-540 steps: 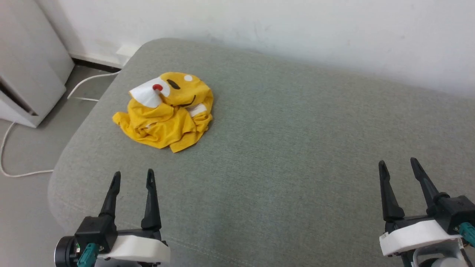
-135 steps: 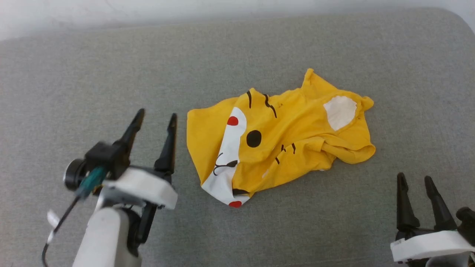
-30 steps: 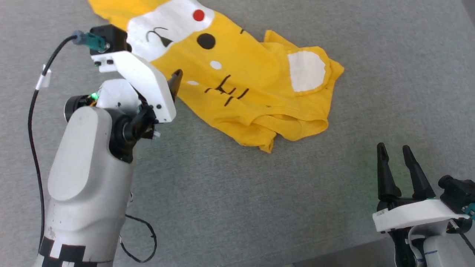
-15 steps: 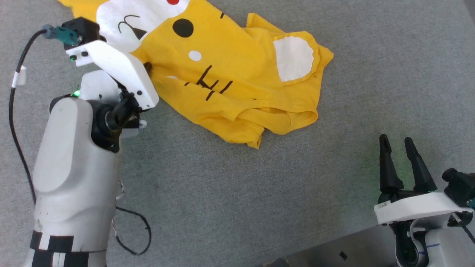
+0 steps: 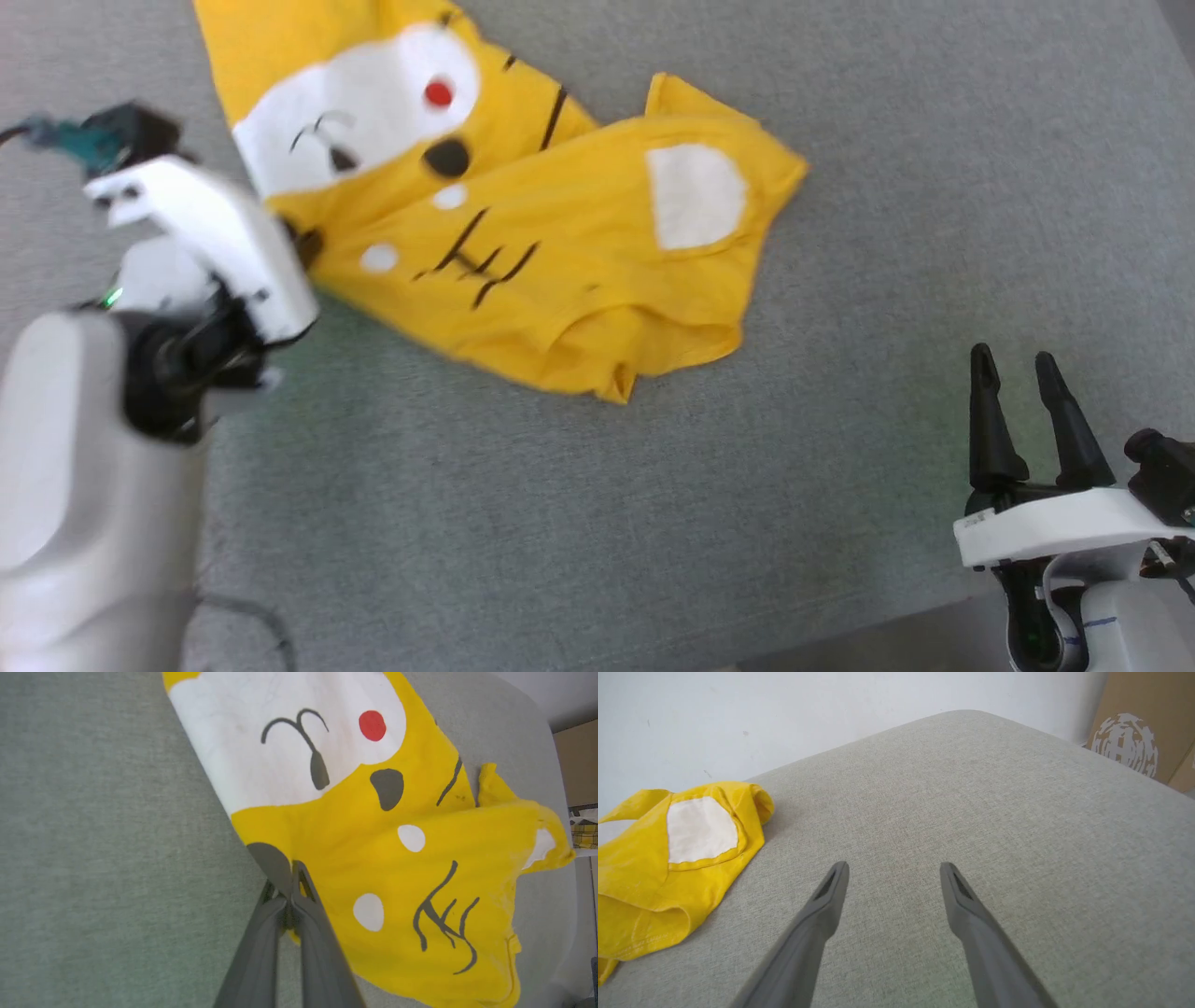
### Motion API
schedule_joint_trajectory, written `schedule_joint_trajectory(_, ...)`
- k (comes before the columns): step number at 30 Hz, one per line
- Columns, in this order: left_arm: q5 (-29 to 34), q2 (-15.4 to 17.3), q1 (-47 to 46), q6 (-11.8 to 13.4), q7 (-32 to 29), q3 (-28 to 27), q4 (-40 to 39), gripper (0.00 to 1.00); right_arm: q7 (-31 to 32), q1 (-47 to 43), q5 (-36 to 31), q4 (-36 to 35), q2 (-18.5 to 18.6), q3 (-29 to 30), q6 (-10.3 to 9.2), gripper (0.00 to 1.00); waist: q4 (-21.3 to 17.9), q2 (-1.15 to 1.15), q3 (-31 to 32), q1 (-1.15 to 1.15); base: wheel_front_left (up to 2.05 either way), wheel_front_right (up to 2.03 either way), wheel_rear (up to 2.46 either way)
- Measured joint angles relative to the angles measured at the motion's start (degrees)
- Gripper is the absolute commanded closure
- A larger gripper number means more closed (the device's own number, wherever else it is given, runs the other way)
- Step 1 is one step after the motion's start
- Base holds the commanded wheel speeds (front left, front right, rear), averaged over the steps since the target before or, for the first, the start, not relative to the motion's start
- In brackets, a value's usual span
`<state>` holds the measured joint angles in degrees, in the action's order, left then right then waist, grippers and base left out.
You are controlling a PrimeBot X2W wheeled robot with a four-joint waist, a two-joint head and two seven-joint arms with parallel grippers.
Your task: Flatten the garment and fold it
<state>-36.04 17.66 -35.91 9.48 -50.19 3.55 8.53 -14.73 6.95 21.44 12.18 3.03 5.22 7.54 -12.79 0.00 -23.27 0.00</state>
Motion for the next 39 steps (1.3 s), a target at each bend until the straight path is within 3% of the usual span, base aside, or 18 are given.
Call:
schedule_joint_trajectory(4, -0.18, 4.34, 5.25, 1.29, -3.53, -2.04, -4.15, 1.00, 0.00, -0.19, -0.46, -0.02, 0.00, 0.15, 0.00, 0.00, 1.16, 0.00, 1.08, 0.00, 0.00, 0.00, 0.00)
schedule_joint_trajectory(9, 2.59, 6.95, 10.02, 3.35, 0.07, -4.35, -6.02, 1.00, 0.00, -0.23, -1.13, -0.02, 0.00, 0.34, 0.00, 0.00, 2.27, 0.00, 1.73, 0.00, 0.00, 0.00, 0.00)
schedule_joint_trajectory(11, 2.83, 5.76, 10.92, 4.44, 3.55, -5.53, -5.82, 0.00, 0.00, -0.25, -1.42, 0.00, -0.01, 0.33, 0.00, 0.00, 2.57, 0.00, 1.98, 0.00, 0.00, 0.00, 0.00)
schedule_joint_trajectory(16, 0.82, 0.48, 11.12, 3.82, 11.66, -6.81, -5.43, 0.00, 0.00, -0.39, -1.91, 0.03, 0.01, 0.38, 0.00, 0.00, 3.20, 0.00, 2.95, 0.00, 0.00, 0.00, 0.00)
schedule_joint_trajectory(22, 0.87, -1.64, 11.11, 0.83, 21.15, -7.09, -9.47, 0.00, 0.00, -1.01, -2.33, 0.02, 0.00, 0.64, 0.00, 0.00, 3.91, 0.00, 4.41, 0.00, 0.00, 0.00, 0.00)
schedule_joint_trajectory(26, 4.64, -2.16, 12.32, -0.90, 30.99, -6.72, -15.47, 0.00, 0.00, -1.86, -2.43, 0.01, -0.01, 0.91, 0.00, 0.00, 4.51, 0.00, 5.35, -0.01, 0.00, 0.00, 0.00)
schedule_joint_trajectory(34, 12.13, -7.08, 24.63, -2.45, 53.90, -4.65, -21.12, 0.00, 0.00, -2.75, -3.38, -0.47, -0.01, 1.52, 0.00, 0.00, 5.88, 0.00, 6.59, -0.01, 0.00, 0.00, 0.00)
schedule_joint_trajectory(39, 15.74, -9.85, 34.84, -3.22, 62.96, -1.80, -19.98, 0.00, 0.00, -3.74, -3.81, -0.56, -0.01, 1.59, 0.00, 0.00, 6.32, 0.00, 7.64, -0.01, 0.00, 0.00, 0.00)
